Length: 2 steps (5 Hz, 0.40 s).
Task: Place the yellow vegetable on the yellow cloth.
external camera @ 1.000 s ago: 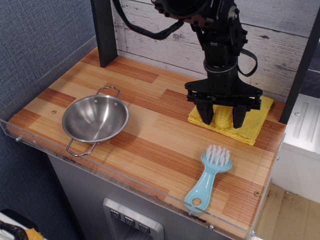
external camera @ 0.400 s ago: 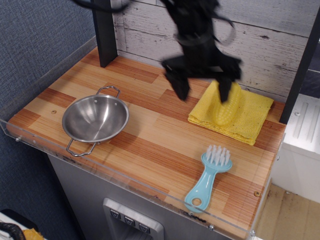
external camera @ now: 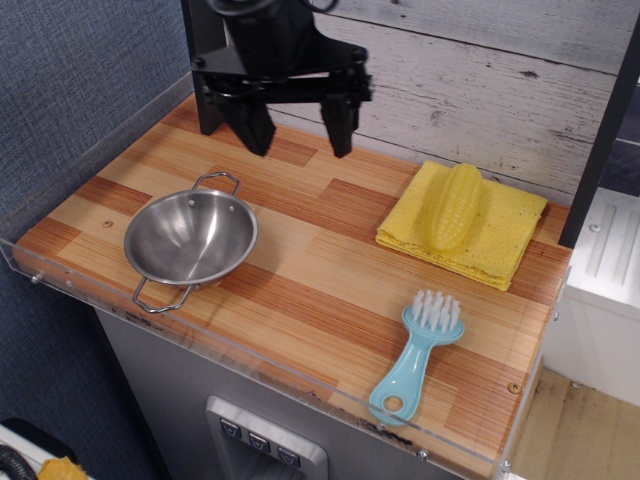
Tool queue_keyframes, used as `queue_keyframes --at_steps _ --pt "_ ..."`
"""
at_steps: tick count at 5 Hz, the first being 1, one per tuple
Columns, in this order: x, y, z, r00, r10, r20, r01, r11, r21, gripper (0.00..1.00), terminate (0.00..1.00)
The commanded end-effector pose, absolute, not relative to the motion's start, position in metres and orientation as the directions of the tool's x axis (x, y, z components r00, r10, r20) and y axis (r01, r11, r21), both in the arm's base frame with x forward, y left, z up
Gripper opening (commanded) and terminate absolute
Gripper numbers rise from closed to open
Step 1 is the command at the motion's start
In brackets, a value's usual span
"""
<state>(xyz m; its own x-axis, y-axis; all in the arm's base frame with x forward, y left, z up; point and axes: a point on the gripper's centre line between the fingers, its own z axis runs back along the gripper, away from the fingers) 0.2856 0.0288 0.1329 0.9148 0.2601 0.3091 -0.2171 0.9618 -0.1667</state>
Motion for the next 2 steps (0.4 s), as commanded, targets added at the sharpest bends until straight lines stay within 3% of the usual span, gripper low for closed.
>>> queue_keyframes --at_steps 1,2 --pt "0.2641 0.0428 0.1471 0.949 0.120 0.293 -0.078 0.986 -0.150 1.00 0.00" --pt "0.2648 0.0419 0.1510 0.958 0.045 0.283 -0.022 0.996 -0.082 1.00 1.00"
